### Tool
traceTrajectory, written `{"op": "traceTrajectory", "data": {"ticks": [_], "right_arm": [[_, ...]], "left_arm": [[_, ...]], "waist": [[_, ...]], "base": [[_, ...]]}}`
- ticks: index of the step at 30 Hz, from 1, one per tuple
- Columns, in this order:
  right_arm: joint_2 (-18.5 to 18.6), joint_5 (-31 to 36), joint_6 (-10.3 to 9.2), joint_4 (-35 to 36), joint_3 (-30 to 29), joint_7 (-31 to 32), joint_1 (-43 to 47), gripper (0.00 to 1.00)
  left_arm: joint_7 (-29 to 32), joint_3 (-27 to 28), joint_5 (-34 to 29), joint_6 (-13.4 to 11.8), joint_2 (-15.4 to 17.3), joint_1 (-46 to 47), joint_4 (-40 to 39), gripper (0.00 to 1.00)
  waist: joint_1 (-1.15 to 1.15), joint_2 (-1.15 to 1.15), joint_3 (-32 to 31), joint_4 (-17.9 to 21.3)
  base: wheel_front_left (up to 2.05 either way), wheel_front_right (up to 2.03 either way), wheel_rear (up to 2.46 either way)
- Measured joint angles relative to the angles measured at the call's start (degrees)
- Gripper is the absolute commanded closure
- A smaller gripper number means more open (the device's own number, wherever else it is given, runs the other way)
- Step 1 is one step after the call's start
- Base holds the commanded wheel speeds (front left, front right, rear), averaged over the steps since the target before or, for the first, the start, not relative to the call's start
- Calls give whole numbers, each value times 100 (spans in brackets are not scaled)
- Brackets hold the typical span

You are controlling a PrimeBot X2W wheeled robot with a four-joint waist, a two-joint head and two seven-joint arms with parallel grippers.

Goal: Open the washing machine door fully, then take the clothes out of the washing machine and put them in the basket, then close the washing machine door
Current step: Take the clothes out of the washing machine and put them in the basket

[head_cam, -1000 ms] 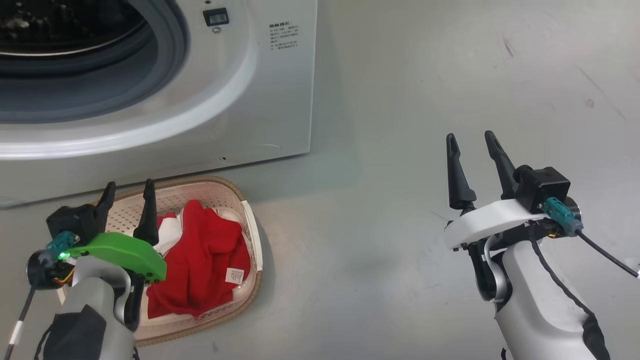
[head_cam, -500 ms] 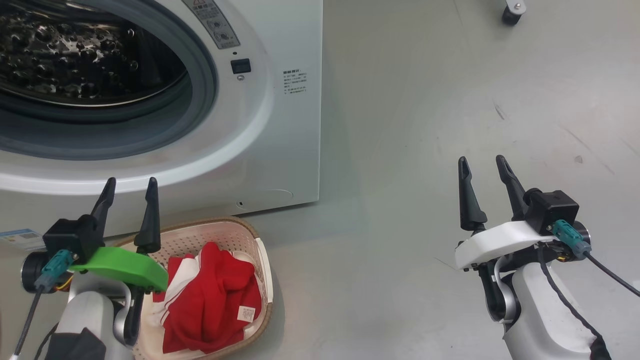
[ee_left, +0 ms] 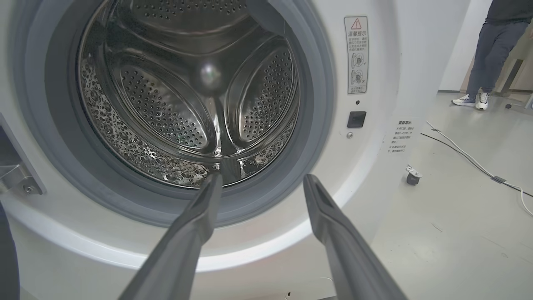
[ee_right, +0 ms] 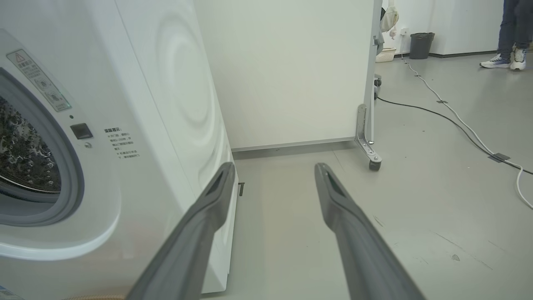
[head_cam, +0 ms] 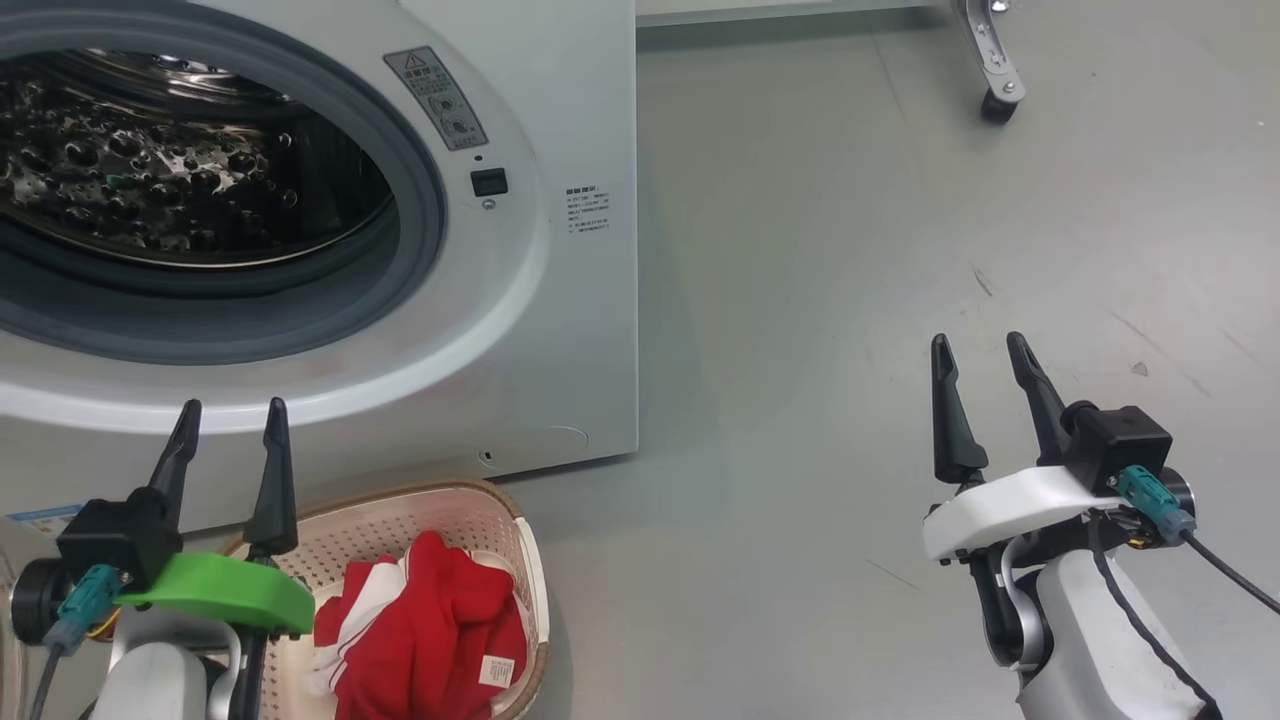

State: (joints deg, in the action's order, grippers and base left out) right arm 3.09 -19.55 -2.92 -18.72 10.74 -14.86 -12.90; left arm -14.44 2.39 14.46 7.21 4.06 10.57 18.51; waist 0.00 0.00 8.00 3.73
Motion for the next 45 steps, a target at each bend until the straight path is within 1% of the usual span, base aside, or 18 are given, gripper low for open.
{"op": "traceTrajectory", "data": {"ticks": [3,11,20,30,36,38,45], "right_arm": [[-1,40,34,22,-1,0,80,0],[-14,149,47,83,-22,0,252,0],[-27,156,86,135,-12,0,381,0],[-29,232,112,159,-15,0,406,0],[-29,274,137,143,44,0,421,0],[-31,301,174,142,52,0,446,0],[-31,302,182,135,60,0,517,0]], "left_arm": [[0,80,-65,-8,-7,-167,-94,0],[0,202,-185,-121,-25,-605,-247,0],[0,297,-221,-186,-66,-844,-485,0],[0,334,-307,-189,-97,-1027,-691,0],[0,407,-307,-194,-116,-1127,-732,0],[0,405,-307,-194,-118,-1172,-739,0],[0,401,-320,-194,-127,-1233,-792,0]], "waist": [[0,0,-94,-17],[0,0,-313,-57],[0,0,-402,-64],[0,0,-457,-48],[0,0,-492,-38],[0,0,-511,-24],[0,0,-530,-6]], "base": [[0,0,0],[0,0,0],[0,0,0],[0,0,0],[0,0,0],[0,0,0],[0,0,0]]}}
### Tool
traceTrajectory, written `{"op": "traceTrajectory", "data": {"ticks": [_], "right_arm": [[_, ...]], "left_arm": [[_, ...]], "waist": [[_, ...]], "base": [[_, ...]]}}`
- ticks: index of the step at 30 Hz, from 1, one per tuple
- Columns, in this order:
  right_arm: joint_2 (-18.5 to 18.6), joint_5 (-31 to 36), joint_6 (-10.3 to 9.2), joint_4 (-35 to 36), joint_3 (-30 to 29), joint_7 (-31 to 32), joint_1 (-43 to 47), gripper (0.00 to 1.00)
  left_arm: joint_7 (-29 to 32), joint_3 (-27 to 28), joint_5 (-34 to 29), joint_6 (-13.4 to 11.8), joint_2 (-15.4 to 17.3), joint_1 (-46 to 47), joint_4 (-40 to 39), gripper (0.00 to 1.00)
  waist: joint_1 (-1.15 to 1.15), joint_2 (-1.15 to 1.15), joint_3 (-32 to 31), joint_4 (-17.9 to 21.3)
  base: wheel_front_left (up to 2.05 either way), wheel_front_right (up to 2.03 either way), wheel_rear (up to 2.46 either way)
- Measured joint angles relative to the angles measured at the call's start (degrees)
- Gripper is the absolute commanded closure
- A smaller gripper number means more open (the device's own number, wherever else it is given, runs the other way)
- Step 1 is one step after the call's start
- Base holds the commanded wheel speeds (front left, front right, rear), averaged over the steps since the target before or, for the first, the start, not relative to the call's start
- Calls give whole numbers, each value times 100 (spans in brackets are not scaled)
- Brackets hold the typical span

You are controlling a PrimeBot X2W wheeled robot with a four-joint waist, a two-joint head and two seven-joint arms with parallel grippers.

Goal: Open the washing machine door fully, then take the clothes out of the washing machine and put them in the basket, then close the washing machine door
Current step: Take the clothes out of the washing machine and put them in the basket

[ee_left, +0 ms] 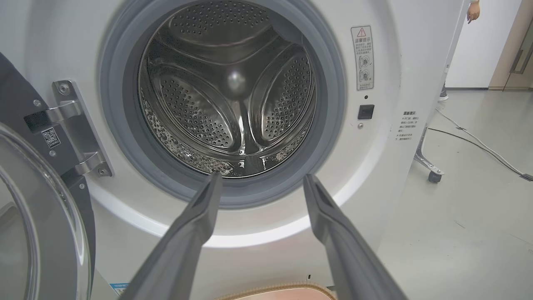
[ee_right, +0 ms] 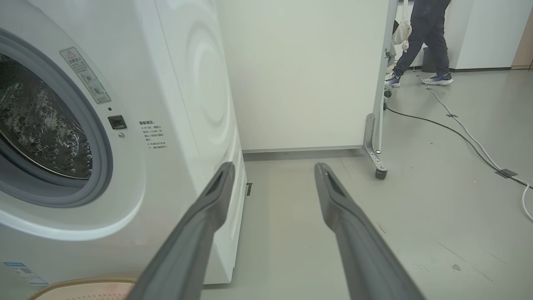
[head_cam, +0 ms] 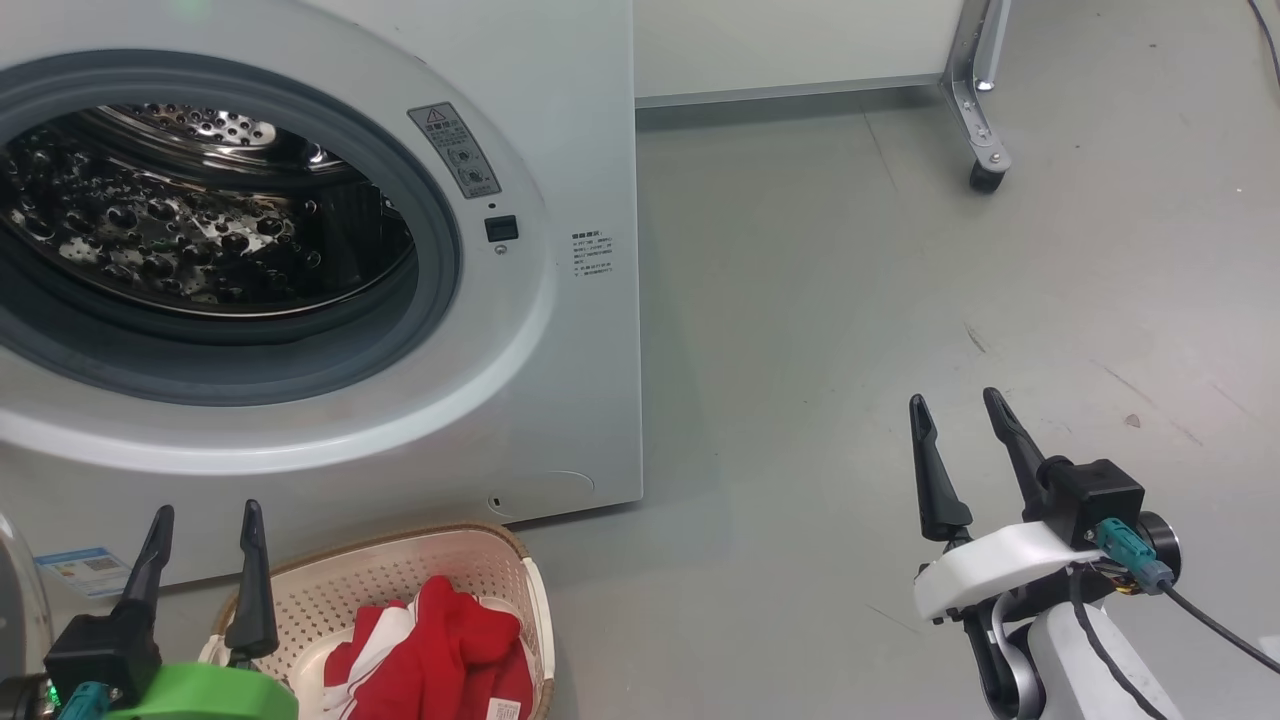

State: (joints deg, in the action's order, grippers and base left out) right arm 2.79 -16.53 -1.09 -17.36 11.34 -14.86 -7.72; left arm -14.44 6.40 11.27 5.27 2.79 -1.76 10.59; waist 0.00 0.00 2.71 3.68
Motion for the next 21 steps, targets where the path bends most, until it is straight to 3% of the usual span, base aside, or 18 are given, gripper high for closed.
{"op": "traceTrajectory", "data": {"ticks": [21], "right_arm": [[0,0,2,0,8,0,0,0]], "left_arm": [[0,8,-20,0,-21,-5,-62,0]], "waist": [[0,0,36,-34]], "base": [[0,0,0]]}}
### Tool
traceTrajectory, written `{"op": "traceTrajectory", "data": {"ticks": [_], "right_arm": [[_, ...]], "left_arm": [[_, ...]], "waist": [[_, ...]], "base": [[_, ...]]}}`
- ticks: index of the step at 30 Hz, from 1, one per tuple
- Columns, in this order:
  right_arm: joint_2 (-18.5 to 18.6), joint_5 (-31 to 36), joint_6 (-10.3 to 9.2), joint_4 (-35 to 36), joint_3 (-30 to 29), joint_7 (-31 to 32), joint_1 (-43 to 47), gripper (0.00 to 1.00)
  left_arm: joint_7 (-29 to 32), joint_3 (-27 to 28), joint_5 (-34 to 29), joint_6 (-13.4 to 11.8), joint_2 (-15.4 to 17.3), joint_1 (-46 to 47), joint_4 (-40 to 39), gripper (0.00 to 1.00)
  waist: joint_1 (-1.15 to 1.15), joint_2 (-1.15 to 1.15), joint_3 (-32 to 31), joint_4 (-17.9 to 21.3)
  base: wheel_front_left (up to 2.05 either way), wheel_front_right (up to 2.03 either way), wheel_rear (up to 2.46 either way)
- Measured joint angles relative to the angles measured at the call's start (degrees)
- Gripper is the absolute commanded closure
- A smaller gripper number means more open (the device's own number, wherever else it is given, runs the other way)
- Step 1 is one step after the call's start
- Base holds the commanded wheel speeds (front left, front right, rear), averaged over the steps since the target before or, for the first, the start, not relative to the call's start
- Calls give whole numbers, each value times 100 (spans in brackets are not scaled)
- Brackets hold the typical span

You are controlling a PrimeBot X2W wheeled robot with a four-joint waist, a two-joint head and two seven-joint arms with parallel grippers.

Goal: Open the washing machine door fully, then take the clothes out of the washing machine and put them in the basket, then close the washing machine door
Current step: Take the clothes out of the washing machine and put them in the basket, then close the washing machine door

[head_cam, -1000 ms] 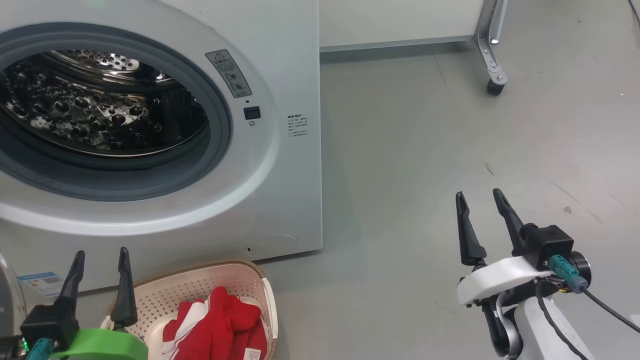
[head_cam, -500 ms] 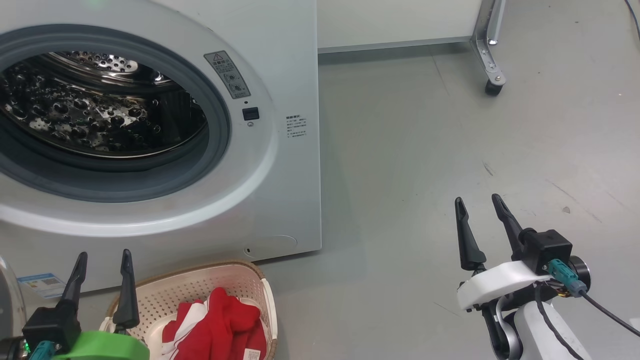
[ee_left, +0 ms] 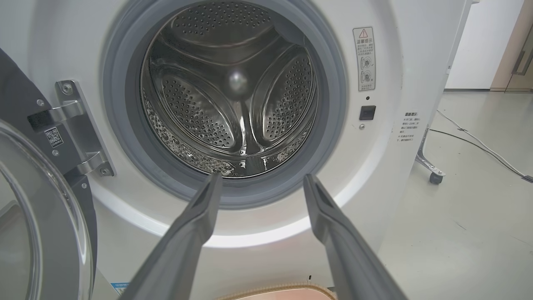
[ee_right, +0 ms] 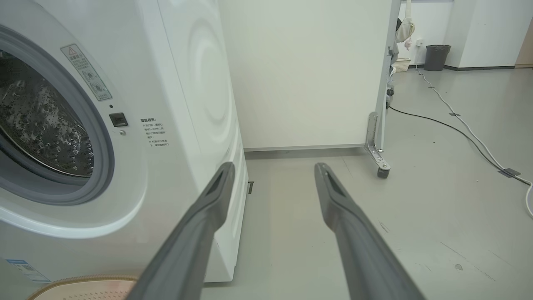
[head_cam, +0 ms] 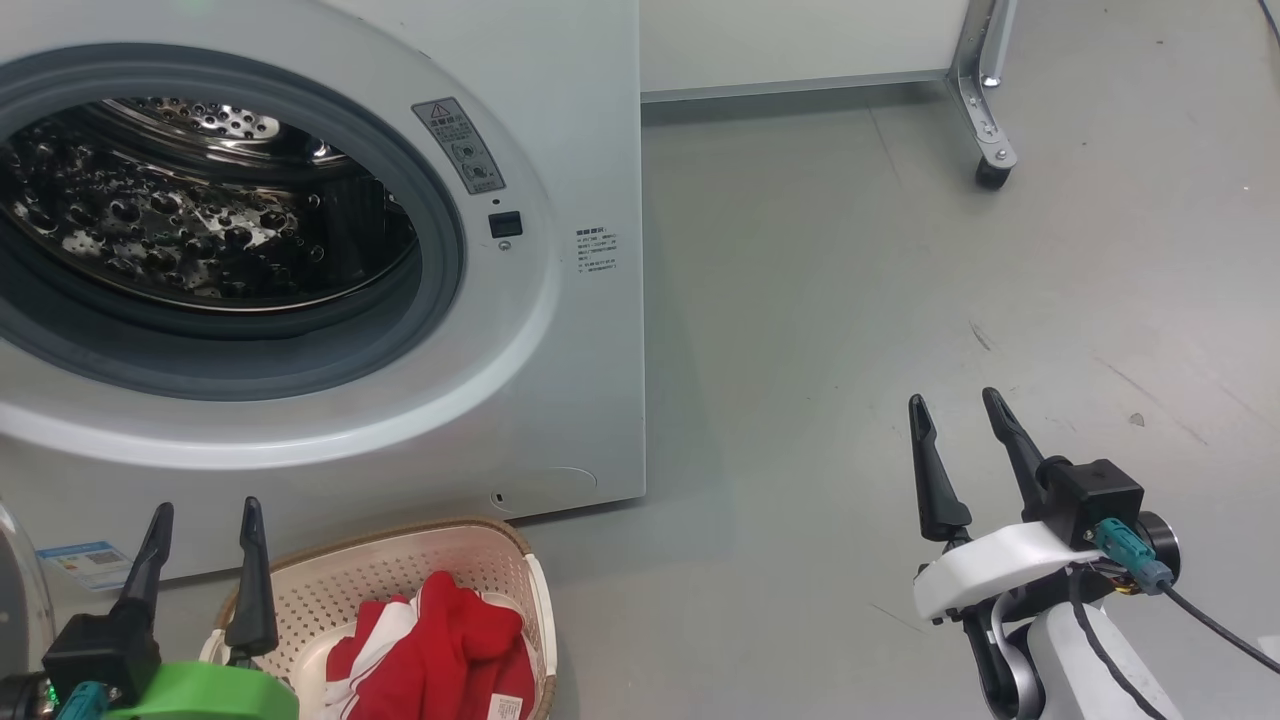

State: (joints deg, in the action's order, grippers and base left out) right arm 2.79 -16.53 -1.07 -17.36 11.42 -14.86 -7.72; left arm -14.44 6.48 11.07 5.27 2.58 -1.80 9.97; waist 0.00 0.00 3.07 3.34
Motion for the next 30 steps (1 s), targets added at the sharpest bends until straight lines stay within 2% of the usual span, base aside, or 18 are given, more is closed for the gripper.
{"op": "traceTrajectory", "data": {"ticks": [15,30], "right_arm": [[-1,-4,0,-3,4,0,0,0],[-1,-52,0,-3,5,0,0,0]], "left_arm": [[0,58,-1,-100,-16,0,-35,0],[0,59,-7,-101,-21,0,-56,0]], "waist": [[0,0,7,-4],[0,0,35,-10]], "base": [[-31,31,0],[-88,88,0]]}}
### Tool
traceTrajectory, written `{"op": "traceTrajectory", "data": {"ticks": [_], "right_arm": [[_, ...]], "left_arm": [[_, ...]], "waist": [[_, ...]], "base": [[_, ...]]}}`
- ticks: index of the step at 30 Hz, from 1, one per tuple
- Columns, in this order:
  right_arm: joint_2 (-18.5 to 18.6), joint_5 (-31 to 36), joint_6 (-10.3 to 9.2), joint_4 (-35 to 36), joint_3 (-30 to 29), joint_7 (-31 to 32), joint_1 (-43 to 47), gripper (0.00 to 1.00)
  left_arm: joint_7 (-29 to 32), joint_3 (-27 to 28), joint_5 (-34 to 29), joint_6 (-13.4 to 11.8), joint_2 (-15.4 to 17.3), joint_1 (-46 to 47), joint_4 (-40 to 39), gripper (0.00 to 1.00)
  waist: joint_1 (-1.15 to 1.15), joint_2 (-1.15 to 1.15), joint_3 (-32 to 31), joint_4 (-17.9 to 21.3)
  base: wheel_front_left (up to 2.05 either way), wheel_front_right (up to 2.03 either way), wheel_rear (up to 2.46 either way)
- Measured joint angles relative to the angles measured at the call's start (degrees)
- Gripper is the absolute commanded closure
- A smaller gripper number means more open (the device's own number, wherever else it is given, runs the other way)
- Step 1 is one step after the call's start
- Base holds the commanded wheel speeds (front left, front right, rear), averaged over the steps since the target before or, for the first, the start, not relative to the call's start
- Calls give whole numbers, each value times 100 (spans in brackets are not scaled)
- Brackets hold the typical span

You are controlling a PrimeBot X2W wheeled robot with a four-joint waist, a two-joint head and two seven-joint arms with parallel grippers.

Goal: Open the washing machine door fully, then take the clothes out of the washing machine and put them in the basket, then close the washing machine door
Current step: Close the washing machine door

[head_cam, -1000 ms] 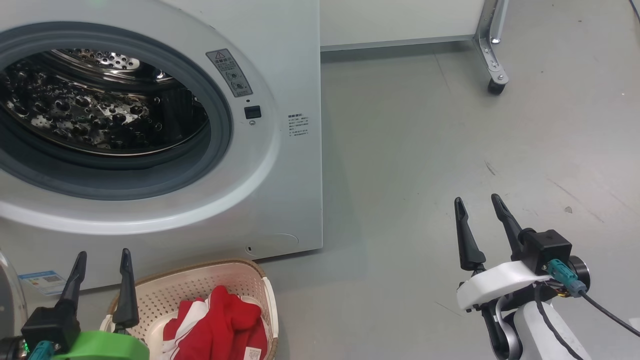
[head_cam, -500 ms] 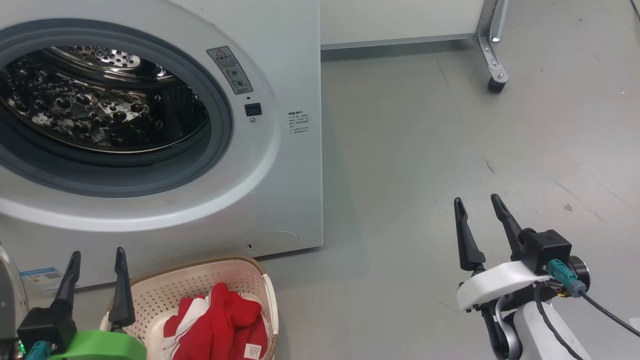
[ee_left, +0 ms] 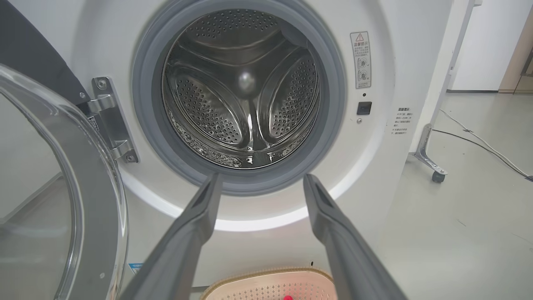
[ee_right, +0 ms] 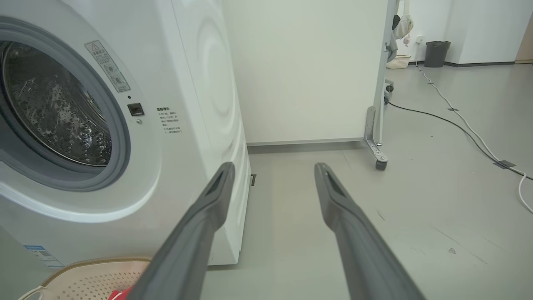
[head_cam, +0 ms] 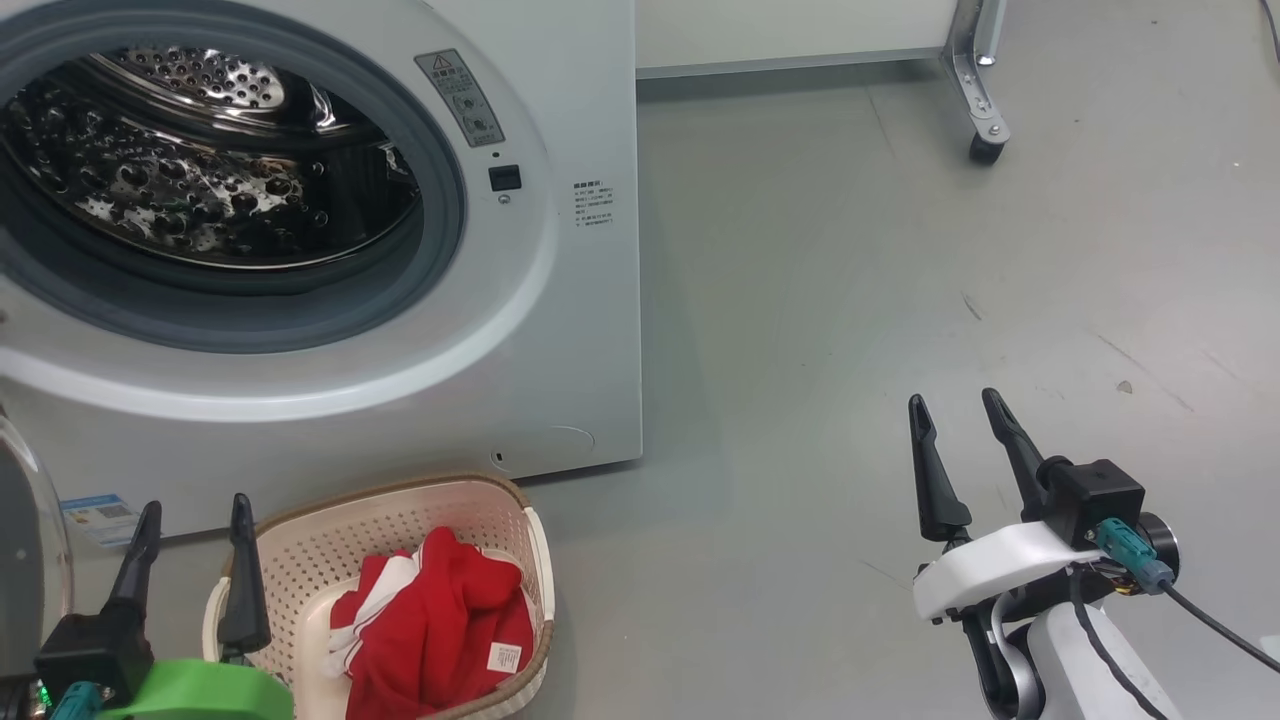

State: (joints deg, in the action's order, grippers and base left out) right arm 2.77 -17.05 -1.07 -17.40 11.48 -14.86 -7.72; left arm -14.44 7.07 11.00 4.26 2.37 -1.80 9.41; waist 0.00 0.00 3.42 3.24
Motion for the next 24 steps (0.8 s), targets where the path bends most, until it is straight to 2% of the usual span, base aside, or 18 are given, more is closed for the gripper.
{"op": "traceTrajectory", "data": {"ticks": [13,24], "right_arm": [[0,-42,-3,23,5,0,0,0],[0,-42,-8,30,34,0,0,0]], "left_arm": [[0,49,-20,-53,-9,0,-60,0],[0,19,-7,-77,-12,1,-62,0]], "waist": [[0,0,17,-36],[0,0,36,-103]], "base": [[-120,120,0],[-78,78,0]]}}
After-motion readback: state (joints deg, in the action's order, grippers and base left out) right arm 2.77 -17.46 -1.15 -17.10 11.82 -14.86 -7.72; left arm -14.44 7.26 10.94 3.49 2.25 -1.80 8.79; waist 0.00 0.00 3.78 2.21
